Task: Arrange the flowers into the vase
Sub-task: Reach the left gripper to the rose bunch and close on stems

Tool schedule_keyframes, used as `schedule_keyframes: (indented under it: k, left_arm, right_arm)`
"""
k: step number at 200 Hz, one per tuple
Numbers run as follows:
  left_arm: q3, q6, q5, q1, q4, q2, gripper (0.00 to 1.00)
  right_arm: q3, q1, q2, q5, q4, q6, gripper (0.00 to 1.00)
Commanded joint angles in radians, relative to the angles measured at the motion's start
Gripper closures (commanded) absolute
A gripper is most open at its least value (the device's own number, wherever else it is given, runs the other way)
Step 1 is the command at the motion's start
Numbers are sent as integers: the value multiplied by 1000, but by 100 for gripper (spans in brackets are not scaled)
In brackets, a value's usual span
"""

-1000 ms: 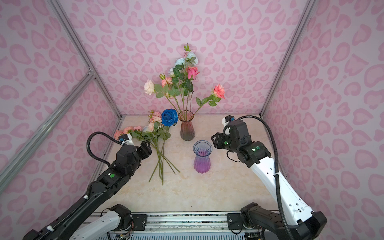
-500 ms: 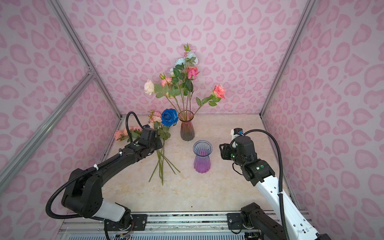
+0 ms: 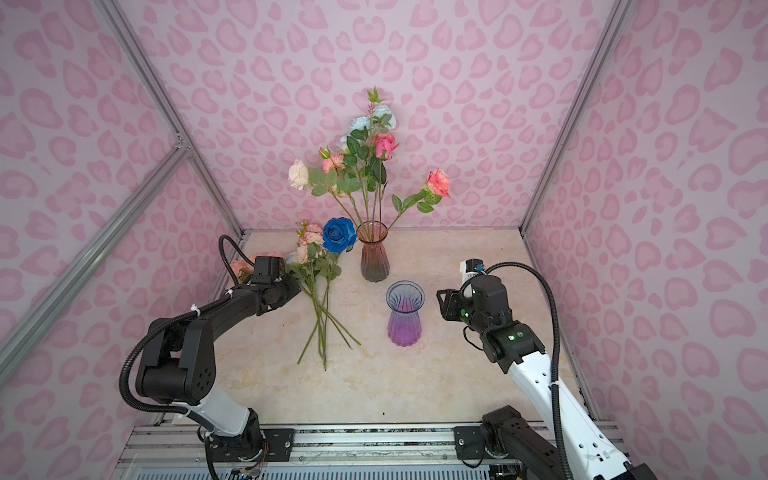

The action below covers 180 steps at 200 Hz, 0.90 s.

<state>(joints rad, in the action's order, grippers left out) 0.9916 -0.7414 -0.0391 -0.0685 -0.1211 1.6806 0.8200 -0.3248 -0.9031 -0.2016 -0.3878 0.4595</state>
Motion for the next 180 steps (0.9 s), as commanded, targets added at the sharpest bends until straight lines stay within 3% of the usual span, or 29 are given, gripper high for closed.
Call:
schedule_keyframes:
  k: [1, 57, 117, 126, 180]
  left_arm:
    - [18, -28, -110, 43, 98, 39, 56]
    - [56, -22, -175, 69, 172, 138, 60]
    - [54, -20, -139, 71, 193, 179, 63]
    - [61, -18, -139, 70, 195, 195, 69]
    - [126, 25, -120, 71, 177, 248, 80]
  right_arm:
    - [-25, 6, 24, 18, 41, -4, 56]
    - [-64, 33, 46, 0, 66, 5, 57]
    - [-70, 50, 56, 2, 63, 4, 57]
    - [-70, 53, 55, -2, 65, 8, 57]
    - [-83, 55, 39, -39, 73, -5, 61]
